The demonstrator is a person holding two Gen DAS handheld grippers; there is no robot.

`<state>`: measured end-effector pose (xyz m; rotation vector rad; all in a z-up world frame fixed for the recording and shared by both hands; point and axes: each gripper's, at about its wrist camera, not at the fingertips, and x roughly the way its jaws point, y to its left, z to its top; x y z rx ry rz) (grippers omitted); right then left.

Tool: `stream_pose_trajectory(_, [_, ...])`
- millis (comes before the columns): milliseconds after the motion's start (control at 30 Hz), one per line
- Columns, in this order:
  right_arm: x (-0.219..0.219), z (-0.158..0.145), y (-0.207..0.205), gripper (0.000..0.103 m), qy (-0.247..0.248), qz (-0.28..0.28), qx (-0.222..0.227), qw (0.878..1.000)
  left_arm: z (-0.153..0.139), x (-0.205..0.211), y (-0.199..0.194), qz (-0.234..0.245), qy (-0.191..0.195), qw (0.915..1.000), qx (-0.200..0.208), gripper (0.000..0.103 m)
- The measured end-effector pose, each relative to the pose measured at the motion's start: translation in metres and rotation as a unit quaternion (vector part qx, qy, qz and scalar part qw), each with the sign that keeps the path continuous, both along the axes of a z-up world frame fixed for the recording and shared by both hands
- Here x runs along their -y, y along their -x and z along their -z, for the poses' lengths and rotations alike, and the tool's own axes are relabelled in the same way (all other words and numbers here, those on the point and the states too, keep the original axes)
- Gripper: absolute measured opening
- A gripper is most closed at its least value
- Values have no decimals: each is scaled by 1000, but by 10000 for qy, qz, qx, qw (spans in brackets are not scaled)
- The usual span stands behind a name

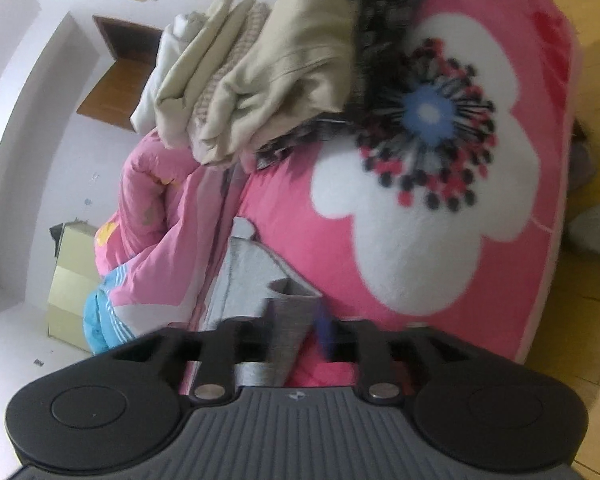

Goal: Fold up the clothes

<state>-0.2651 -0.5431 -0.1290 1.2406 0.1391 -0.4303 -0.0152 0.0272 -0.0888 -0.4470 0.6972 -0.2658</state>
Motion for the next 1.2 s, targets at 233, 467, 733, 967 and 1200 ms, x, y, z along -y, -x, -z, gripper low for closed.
stream_pose_trajectory(233, [1,-6,-35,48,202,-336,-393,9985,-11,23,4,481,-233,9978,399,9])
stream_pose_trajectory(467, [-3,-9,-34,47,18,-361,-469,9982,-10,39,1,708,-287,9962,422,9])
stream_pose_trajectory(733, [-2,-11,-45,46,-124,-406,-624,9971,-10,51,-2,969,-343,9933,521,9])
stream_pose_trajectory(967, [-16,-30,-35,4,635,-270,-79,9976,-18,70,-22,1090,-574,9893,779,9])
stream_pose_trajectory(1200, [-22,3,-7,4,378,17,-278,9989,-9,74,-39,1208,-764,9873,694,9])
